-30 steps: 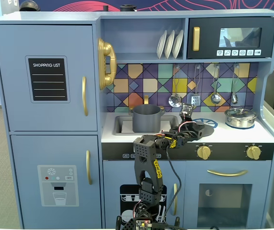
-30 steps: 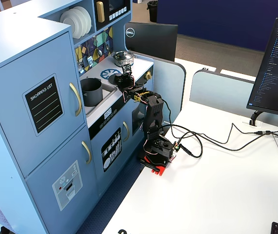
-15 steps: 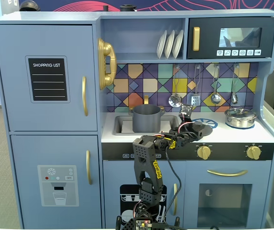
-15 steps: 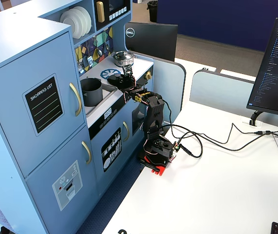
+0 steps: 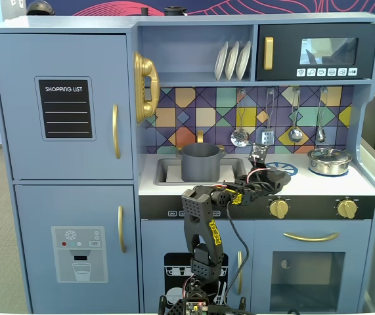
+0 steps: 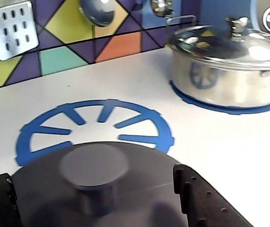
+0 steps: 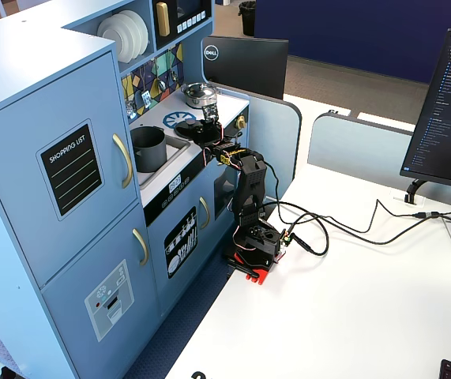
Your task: Take off the lid from the gray recipient and place it on the counter
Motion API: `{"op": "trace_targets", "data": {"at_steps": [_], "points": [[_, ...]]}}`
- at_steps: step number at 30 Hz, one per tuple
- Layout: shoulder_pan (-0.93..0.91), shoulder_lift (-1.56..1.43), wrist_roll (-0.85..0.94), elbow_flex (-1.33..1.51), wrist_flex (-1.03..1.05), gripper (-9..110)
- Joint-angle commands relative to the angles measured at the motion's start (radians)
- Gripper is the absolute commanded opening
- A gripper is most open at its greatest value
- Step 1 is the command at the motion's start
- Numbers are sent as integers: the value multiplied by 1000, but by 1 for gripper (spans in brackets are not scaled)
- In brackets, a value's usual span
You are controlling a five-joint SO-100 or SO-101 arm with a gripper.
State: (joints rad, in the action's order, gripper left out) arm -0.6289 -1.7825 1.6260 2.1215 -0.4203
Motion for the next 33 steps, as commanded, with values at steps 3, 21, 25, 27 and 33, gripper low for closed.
{"op": "trace_targets", "data": {"at_steps": [3,21,25,27,33], "points": [[-3,-83,-25,-32,-15,35],[193,-796,-98,-130,939,15],[308,-954,-83,-126,1266,0],[383,-1011,-140,-101,1379,0],[581,-1167,-201,144,1560,0]]}}
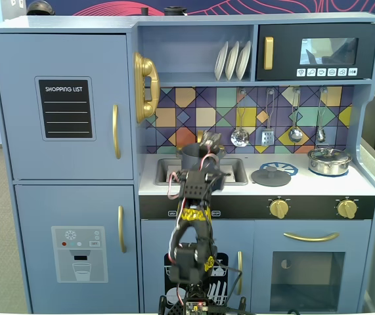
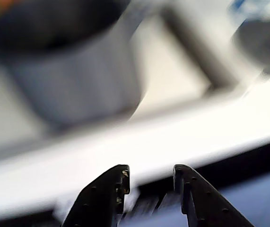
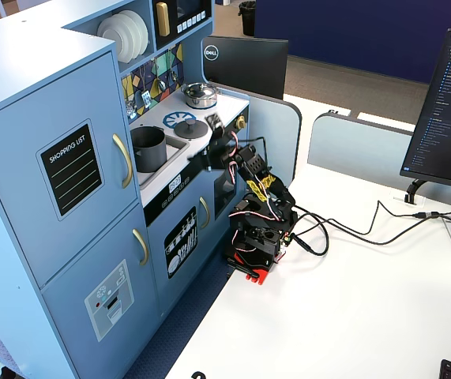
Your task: Take off the lid from the gray recipient and place it on the counter
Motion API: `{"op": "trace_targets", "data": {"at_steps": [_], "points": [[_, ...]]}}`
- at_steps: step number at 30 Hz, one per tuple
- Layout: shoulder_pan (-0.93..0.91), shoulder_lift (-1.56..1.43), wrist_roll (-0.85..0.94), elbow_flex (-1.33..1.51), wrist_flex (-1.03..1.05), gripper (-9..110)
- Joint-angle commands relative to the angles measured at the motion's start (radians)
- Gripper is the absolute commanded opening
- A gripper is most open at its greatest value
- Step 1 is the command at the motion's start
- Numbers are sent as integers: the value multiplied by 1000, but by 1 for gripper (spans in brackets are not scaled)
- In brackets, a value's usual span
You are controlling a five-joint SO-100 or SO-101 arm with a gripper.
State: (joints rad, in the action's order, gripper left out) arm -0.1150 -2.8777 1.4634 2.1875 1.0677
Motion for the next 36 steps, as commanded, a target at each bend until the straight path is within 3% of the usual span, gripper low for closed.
{"op": "trace_targets", "data": {"at_steps": [1,7,15,17,27,36], "points": [[86,-87,-49,129,80,0],[179,-163,-61,423,77,0],[155,-293,54,729,193,0],[141,-299,143,756,261,0],[149,-301,109,815,459,0],[127,-301,72,815,463,2]]}}
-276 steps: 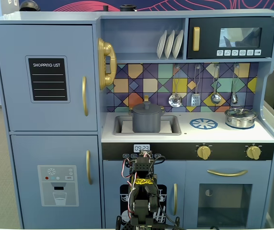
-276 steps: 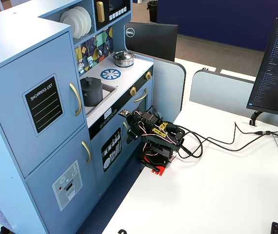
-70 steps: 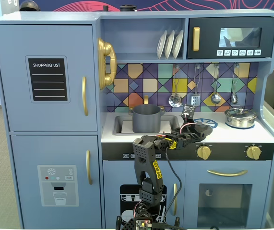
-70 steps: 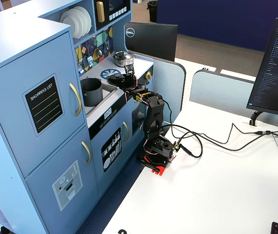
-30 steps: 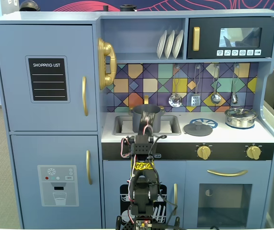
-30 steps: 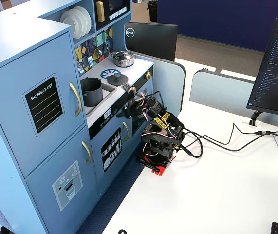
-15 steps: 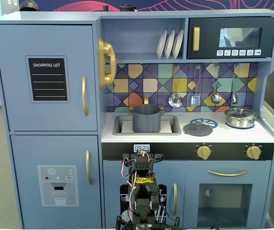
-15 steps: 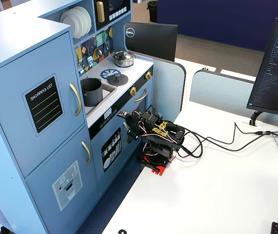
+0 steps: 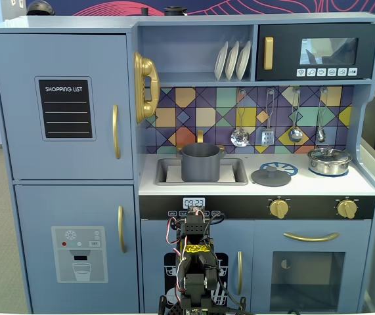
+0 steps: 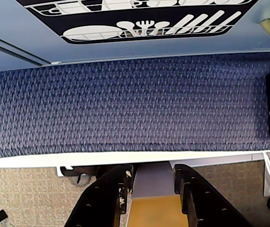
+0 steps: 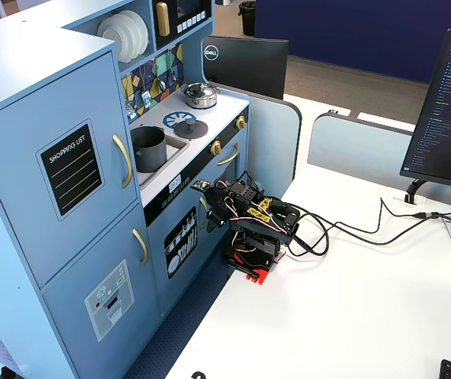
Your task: Take off the lid from the gray recipient and place it on the counter
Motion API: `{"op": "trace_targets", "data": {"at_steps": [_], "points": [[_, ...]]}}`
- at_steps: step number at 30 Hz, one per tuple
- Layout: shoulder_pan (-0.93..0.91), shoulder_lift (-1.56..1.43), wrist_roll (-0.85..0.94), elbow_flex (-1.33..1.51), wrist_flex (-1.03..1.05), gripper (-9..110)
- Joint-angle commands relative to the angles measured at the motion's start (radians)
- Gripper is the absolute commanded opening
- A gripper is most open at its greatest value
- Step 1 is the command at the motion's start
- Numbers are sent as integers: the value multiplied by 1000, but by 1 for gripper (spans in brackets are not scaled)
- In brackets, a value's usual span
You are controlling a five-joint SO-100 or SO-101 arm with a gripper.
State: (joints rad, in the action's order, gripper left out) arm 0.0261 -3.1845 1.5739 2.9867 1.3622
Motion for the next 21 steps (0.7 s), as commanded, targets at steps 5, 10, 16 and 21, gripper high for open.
{"op": "trace_targets", "data": {"at_steps": [5,10,16,21], "points": [[-18,6,-41,15,169,2],[-18,6,-41,15,169,3],[-18,6,-41,15,169,3],[-18,6,-41,15,169,3]]}}
